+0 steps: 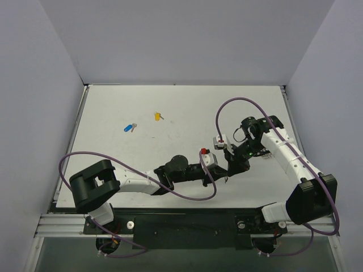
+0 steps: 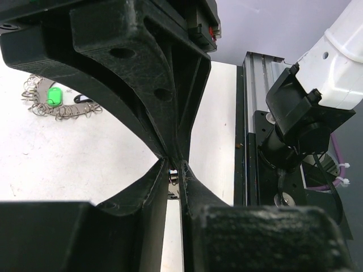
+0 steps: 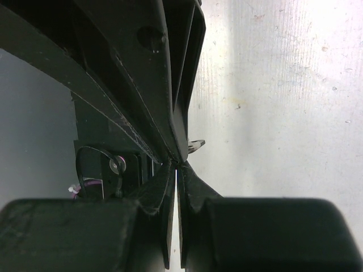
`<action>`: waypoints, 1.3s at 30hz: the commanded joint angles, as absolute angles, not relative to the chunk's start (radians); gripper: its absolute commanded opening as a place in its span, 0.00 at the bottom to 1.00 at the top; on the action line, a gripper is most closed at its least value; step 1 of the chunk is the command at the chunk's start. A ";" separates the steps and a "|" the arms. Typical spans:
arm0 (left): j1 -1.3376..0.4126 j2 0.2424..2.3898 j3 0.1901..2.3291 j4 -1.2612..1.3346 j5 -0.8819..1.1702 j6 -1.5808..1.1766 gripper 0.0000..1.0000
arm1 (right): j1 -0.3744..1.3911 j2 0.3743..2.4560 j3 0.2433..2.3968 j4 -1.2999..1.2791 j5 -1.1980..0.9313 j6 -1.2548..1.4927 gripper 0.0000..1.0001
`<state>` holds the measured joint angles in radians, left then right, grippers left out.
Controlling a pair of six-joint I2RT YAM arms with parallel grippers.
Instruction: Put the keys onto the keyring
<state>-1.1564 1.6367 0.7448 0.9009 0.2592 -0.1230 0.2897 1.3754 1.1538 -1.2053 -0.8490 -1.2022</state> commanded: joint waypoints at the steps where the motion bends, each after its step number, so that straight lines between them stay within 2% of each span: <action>1: -1.157 1.647 0.788 0.890 0.278 -0.124 0.23 | 0.298 1.344 1.154 -1.264 -0.888 -1.216 0.00; 14: -1.157 1.644 0.793 0.848 0.282 -0.117 0.23 | 0.296 1.344 1.152 -1.264 -0.890 -1.213 0.00; 15: -1.157 1.641 0.793 0.847 0.284 -0.118 0.22 | 0.296 1.345 1.152 -1.262 -0.890 -1.213 0.00; 17: -1.157 1.643 0.796 0.848 0.290 -0.118 0.13 | 0.298 1.345 1.151 -1.262 -0.891 -1.215 0.00; 18: -1.155 1.641 0.796 0.848 0.293 -0.118 0.01 | 0.298 1.345 1.150 -1.262 -0.891 -1.215 0.00; 24: -1.154 1.629 0.782 0.874 0.267 -0.146 0.00 | 0.296 1.344 1.147 -1.264 -0.905 -1.220 0.01; 25: -1.152 1.620 0.767 0.899 0.262 -0.161 0.00 | 0.290 1.344 1.147 -1.267 -0.919 -1.220 0.06; 26: -1.152 1.611 0.753 0.919 0.249 -0.166 0.00 | 0.287 1.339 1.146 -1.267 -0.929 -1.221 0.19; 28: -1.150 1.594 0.710 0.985 0.227 -0.193 0.00 | 0.269 1.333 1.149 -1.281 -0.963 -1.232 0.29; 30: -1.150 1.577 0.666 1.072 0.209 -0.225 0.00 | 0.241 1.324 1.152 -1.307 -1.000 -1.265 0.34; 36: -1.152 1.531 0.502 1.319 0.193 -0.287 0.00 | 0.187 1.302 1.180 -1.390 -1.069 -1.394 0.36; 39: -1.154 1.506 0.468 1.359 0.210 -0.273 0.00 | 0.198 1.315 1.183 -1.523 -1.129 -1.626 0.39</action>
<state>-1.1557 1.5669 0.4980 1.1564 0.2092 -0.2516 0.1894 1.3254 1.1545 -1.2789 -1.0084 -1.3575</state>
